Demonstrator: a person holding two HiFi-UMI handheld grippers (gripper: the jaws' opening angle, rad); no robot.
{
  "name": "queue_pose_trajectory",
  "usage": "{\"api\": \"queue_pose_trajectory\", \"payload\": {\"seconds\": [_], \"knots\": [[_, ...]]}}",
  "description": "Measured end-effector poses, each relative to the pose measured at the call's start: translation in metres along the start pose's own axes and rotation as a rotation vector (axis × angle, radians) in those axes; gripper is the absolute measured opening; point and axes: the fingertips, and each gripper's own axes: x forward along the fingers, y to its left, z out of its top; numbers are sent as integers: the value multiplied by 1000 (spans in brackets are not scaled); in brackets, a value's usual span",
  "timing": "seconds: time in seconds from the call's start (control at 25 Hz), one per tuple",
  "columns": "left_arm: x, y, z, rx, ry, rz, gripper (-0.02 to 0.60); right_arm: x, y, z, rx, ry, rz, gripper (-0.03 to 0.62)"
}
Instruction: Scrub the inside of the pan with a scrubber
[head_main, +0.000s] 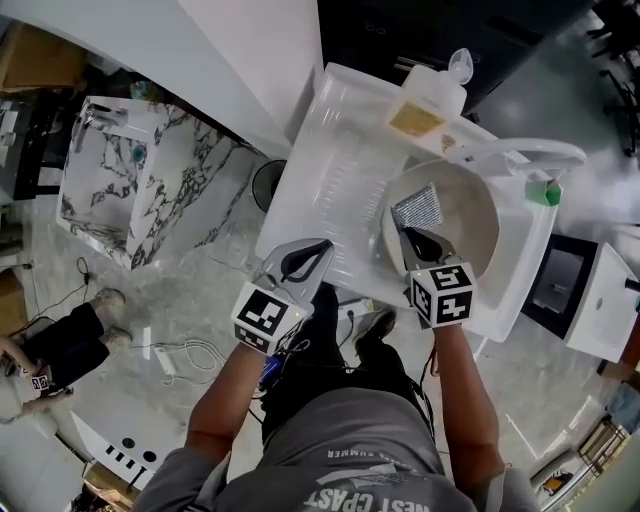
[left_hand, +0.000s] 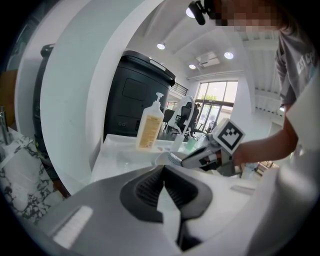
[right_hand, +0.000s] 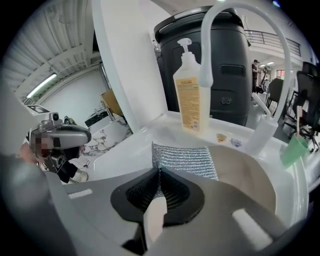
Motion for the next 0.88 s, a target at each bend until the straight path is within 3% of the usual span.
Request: {"api": "queue_pose_trajectory", "payload": {"seconds": [0.6, 0.88], "knots": [[5, 8, -22, -13, 47, -1, 2, 48, -52, -36, 91, 114, -70, 26], [7, 17, -29, -22, 63, 5, 2, 78, -54, -48, 67, 184, -51, 28]]}}
